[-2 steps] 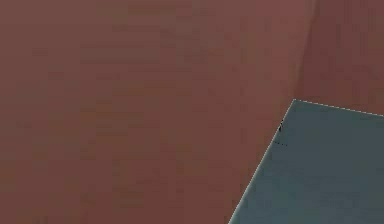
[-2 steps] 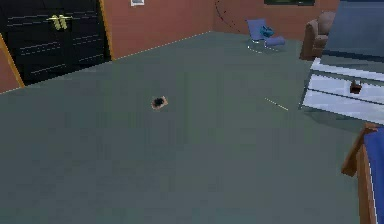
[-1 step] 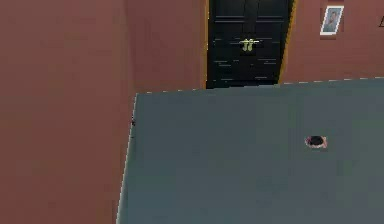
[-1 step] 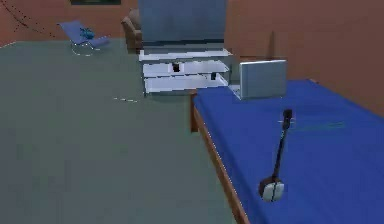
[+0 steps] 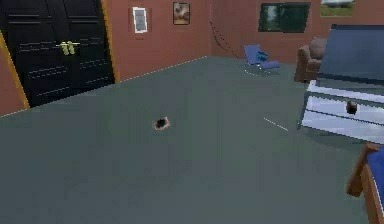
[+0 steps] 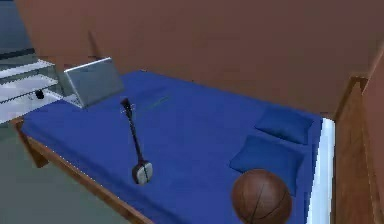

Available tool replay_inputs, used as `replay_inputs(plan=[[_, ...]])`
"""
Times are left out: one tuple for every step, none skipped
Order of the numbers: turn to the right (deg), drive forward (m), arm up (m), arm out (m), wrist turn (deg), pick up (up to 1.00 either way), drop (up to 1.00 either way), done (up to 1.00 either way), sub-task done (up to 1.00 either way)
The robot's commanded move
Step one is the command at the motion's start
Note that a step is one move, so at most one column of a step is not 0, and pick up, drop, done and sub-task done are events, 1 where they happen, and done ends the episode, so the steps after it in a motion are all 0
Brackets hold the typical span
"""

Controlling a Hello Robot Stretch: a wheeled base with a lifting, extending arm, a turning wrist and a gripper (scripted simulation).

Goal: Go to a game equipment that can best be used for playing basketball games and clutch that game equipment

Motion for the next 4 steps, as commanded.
replay_inputs(plan=[[30.0,0.0,0.0,0.0,0.0,0.0,0.0,0.0,0.0],[0.0,0.3,0.0,0.0,0.0,0.0,0.0,0.0,0.0],[18.0,0.0,0.0,0.0,0.0,0.0,0.0,0.0,0.0],[0.0,0.0,0.5,0.0,0.0,0.0,0.0,0.0,0.0]])
